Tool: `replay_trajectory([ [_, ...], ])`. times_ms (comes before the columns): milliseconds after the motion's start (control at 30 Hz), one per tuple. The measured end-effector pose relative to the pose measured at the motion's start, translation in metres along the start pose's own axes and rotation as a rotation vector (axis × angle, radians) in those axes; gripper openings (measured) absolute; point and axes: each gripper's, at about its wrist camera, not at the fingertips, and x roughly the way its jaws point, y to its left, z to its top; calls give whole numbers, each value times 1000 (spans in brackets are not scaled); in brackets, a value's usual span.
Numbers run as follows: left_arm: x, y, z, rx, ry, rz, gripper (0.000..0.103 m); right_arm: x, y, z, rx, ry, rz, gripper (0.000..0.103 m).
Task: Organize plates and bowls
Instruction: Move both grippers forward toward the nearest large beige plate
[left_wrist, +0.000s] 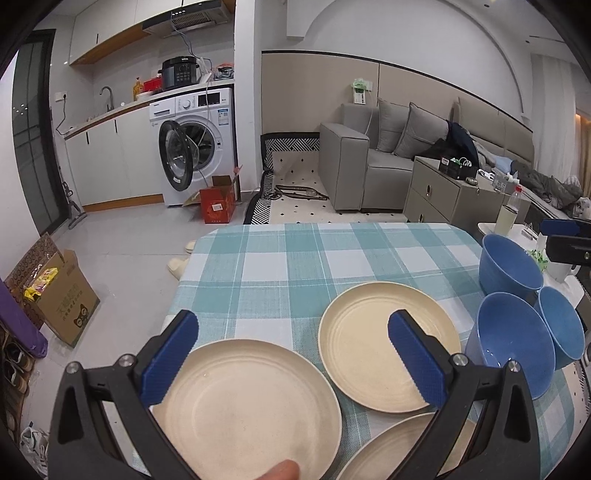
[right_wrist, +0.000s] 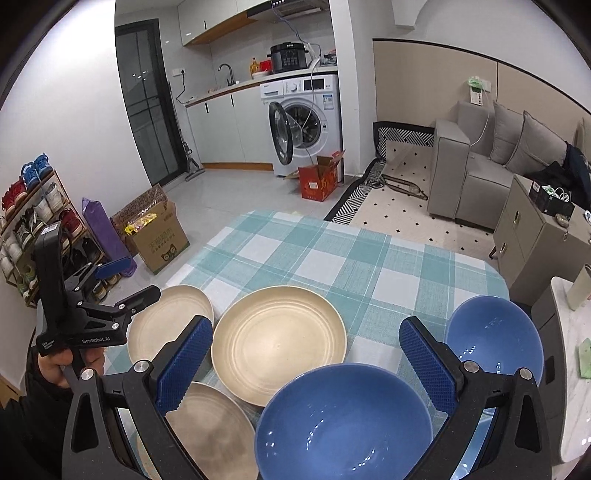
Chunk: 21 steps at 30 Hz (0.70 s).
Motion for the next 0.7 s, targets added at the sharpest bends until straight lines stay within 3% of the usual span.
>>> replay_trajectory([
  [167, 19, -2, 0, 1, 40, -28, 103, 25, -3, 7, -3, 38, 1, 103],
  [700, 78, -15, -6, 53, 173, -20, 103, 107, -21, 21, 11, 216, -42, 103],
])
